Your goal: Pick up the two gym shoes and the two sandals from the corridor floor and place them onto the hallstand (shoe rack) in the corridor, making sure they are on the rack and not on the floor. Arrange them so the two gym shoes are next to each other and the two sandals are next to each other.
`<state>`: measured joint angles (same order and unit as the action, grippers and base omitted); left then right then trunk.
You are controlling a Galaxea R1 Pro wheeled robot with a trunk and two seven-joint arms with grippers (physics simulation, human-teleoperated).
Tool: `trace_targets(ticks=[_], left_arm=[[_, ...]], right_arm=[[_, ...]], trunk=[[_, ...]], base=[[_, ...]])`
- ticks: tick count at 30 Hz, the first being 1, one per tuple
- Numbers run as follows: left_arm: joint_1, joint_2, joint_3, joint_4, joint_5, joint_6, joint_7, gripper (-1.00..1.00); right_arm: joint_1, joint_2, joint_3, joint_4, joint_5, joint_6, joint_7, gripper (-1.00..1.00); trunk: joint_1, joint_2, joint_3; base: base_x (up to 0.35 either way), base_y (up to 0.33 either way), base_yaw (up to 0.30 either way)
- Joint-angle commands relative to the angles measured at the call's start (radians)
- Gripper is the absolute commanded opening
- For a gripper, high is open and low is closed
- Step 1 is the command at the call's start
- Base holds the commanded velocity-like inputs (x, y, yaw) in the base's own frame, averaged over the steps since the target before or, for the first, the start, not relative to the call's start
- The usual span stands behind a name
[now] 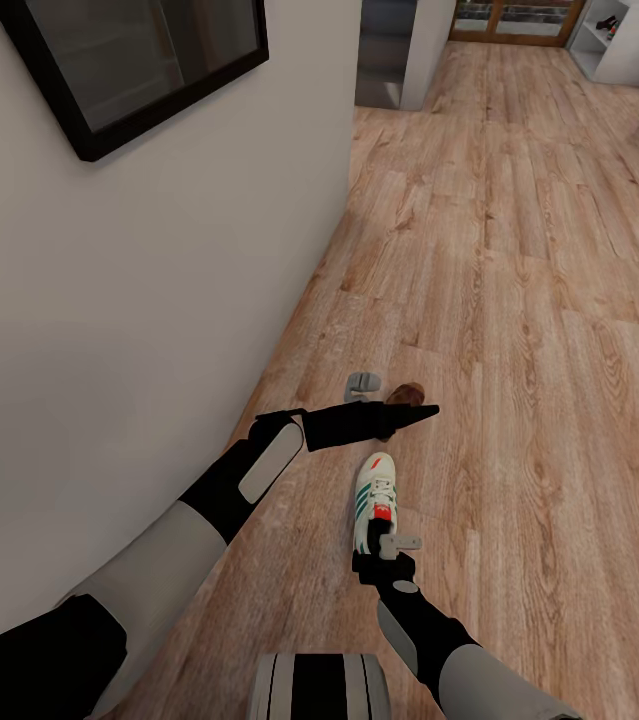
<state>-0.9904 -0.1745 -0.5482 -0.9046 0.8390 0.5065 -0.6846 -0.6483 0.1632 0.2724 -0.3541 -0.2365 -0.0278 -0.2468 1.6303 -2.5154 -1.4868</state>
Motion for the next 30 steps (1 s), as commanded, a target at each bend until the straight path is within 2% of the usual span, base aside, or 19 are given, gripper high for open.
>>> trace_targets(ticks=[1, 12, 15, 30], left_arm=[[-0.001, 0.000, -0.001, -0.001, 0.009, 0.008, 0.000, 1.00], [-0.001, 0.000, -0.002, -0.010, 0.011, 0.007, -0.002, 1.00], [-0.001, 0.000, -0.002, -0.010, 0.011, 0.007, -0.002, 1.00], [-0.001, 0.000, -0.001, -0.010, 0.011, 0.007, -0.001, 1.00]], right_arm=[[-0.001, -0.001, 0.008, 0.000, -0.011, -0.003, -0.006, 1.00], [-0.001, 0.000, 0.007, 0.000, -0.011, -0.003, -0.006, 1.00], [-0.001, -0.001, 0.007, 0.000, -0.011, -0.003, -0.006, 1.00], [-0.001, -0.001, 0.007, 0.000, -0.011, -0.003, -0.006, 1.00]], trunk=[[0.000, 0.000, -0.001], [0.000, 0.000, -0.001], [0.001, -0.001, -0.012], [0.001, -0.001, -0.020]], base=[[0.000, 0.000, 0.000], [0.000, 0.000, 0.000], [0.000, 0.000, 0.000], [0.000, 0.000, 0.000]])
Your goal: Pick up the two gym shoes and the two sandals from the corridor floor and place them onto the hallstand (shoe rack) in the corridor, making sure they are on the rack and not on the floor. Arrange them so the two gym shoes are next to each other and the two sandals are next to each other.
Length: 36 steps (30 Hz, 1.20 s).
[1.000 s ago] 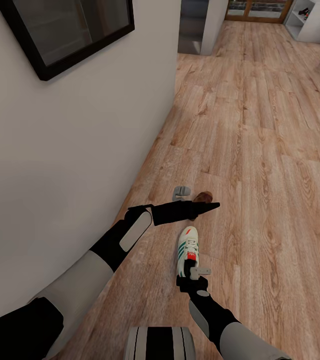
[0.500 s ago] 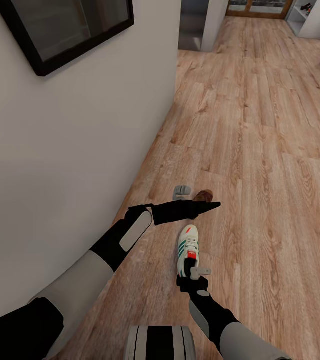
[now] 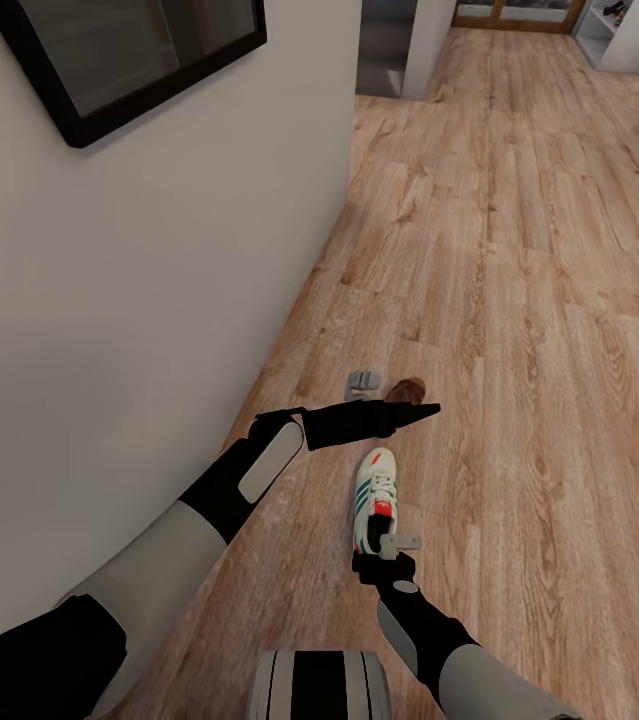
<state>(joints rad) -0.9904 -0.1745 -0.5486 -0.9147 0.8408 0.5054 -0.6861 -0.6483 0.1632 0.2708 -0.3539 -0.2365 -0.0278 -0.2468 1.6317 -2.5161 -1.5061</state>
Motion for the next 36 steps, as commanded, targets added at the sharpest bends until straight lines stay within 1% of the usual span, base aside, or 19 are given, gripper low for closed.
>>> trace_targets(ticks=[1, 22, 23, 36], left_arm=[[-0.001, 0.000, 0.000, 0.000, 0.009, 0.008, 0.000, 1.00], [-0.001, 0.000, 0.003, 0.002, 0.008, 0.008, 0.002, 1.00], [-0.001, 0.000, 0.004, 0.002, 0.008, 0.008, 0.002, 1.00], [-0.001, 0.000, 0.005, 0.002, 0.008, 0.008, 0.002, 1.00]], right_arm=[[-0.001, -0.001, 0.008, 0.000, -0.011, -0.003, -0.006, 1.00], [-0.001, -0.001, 0.008, 0.001, -0.011, -0.003, -0.006, 1.00], [-0.001, -0.001, 0.008, 0.000, -0.011, -0.003, -0.006, -1.00], [-0.001, -0.001, 0.007, 0.001, -0.011, -0.003, -0.006, -1.00]], trunk=[[0.000, 0.000, -0.001], [0.000, 0.000, -0.001], [0.000, 0.000, -0.001], [0.000, 0.000, -0.001]], base=[[0.000, 0.000, 0.000], [0.024, 0.000, 0.000], [0.000, 0.000, 0.000], [0.000, 0.000, 0.000]])
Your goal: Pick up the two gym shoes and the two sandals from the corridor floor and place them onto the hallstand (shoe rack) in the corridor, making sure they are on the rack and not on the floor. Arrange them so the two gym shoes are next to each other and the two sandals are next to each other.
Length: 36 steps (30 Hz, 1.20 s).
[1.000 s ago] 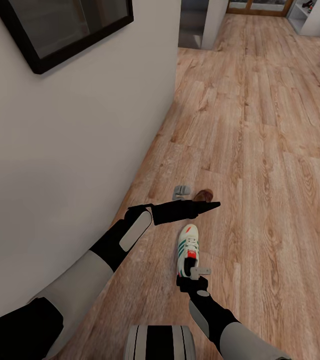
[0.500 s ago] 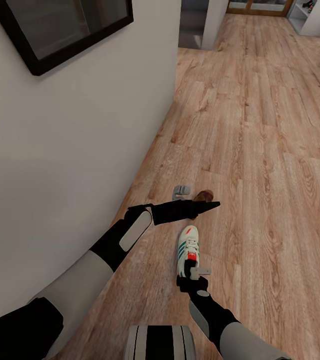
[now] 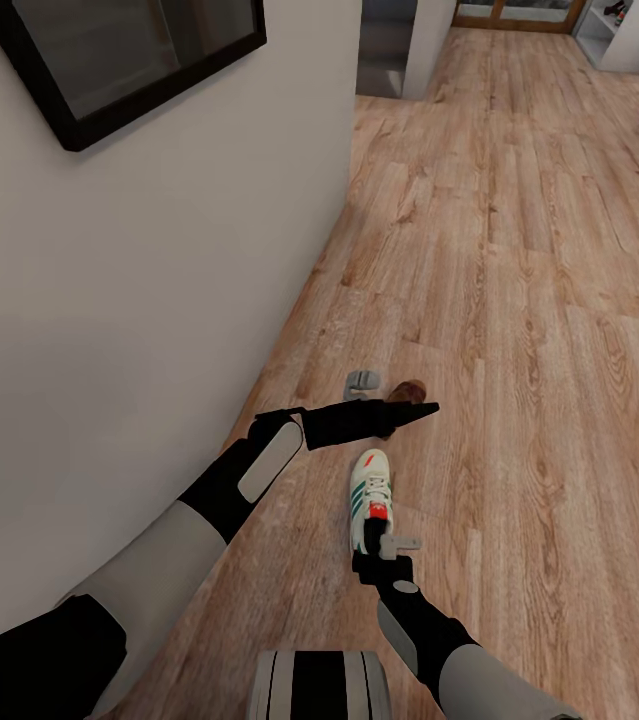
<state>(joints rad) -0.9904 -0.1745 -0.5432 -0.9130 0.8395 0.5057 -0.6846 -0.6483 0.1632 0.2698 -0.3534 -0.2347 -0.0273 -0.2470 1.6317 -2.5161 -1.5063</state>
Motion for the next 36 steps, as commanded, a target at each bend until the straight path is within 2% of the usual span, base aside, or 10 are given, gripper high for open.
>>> trace_targets(ticks=[1, 19, 36], left_arm=[[-0.001, 0.000, -0.001, 0.000, 0.009, 0.008, 0.000, 1.00], [-0.001, 0.000, -0.001, -0.003, 0.009, 0.005, 0.000, 1.00], [-0.005, 0.000, 0.003, -0.024, 0.007, 0.010, 0.000, 1.00]], right_arm=[[-0.001, -0.001, 0.008, 0.000, -0.012, -0.003, -0.006, -1.00], [-0.001, -0.001, 0.008, 0.000, -0.012, -0.003, -0.006, -1.00], [-0.001, -0.001, 0.008, -0.001, -0.013, -0.003, -0.006, -1.00]], trunk=[[0.000, 0.000, -0.001], [0.000, 0.000, -0.001], [-0.008, 0.004, 0.065]], base=[[0.000, 0.000, 0.000], [0.000, 0.000, 0.000], [0.000, 0.000, 0.000]])
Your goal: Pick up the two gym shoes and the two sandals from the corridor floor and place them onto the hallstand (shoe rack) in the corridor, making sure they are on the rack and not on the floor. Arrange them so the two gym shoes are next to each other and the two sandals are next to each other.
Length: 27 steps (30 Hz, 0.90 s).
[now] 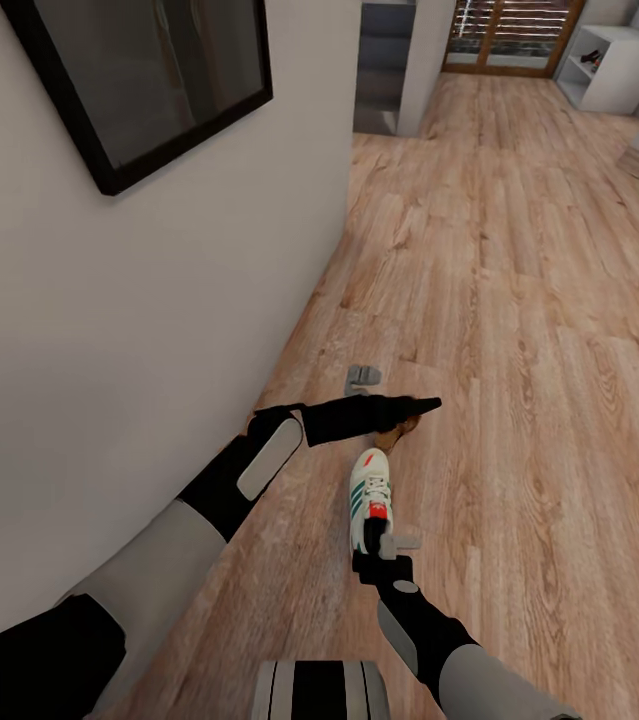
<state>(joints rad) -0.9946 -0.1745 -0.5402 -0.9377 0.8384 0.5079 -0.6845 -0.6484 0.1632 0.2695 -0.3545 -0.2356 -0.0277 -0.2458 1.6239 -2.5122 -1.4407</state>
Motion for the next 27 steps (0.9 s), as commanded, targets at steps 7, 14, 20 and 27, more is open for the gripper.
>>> trace_targets(ticks=[7, 14, 20, 27], left_arm=[[-0.011, 0.000, 0.068, 0.000, -0.002, 0.016, 0.003, 1.00], [-0.016, 0.043, 0.142, 0.002, -0.006, 0.022, 0.004, 1.00], [-0.023, 0.128, 0.150, -0.001, 0.002, 0.023, 0.000, 1.00], [-0.016, 0.180, 0.228, -0.121, -0.004, 0.098, 0.001, 1.00]], right_arm=[[-0.001, -0.002, 0.007, -0.030, -0.012, -0.003, -0.007, -1.00], [-0.001, -0.023, 0.009, -0.187, -0.012, 0.002, -0.007, -1.00], [-0.001, -0.027, 0.008, -0.237, -0.011, 0.003, -0.007, -1.00], [-0.001, -0.040, 0.004, -0.249, -0.010, 0.003, -0.007, -1.00]], trunk=[[-0.003, 0.001, 0.027], [-0.006, 0.003, 0.054], [-0.009, 0.004, 0.077], [-0.012, 0.006, 0.104]], base=[[0.000, 0.000, 0.000], [0.000, 0.000, 0.000], [0.000, 0.000, 0.000], [0.000, 0.000, -0.002]])
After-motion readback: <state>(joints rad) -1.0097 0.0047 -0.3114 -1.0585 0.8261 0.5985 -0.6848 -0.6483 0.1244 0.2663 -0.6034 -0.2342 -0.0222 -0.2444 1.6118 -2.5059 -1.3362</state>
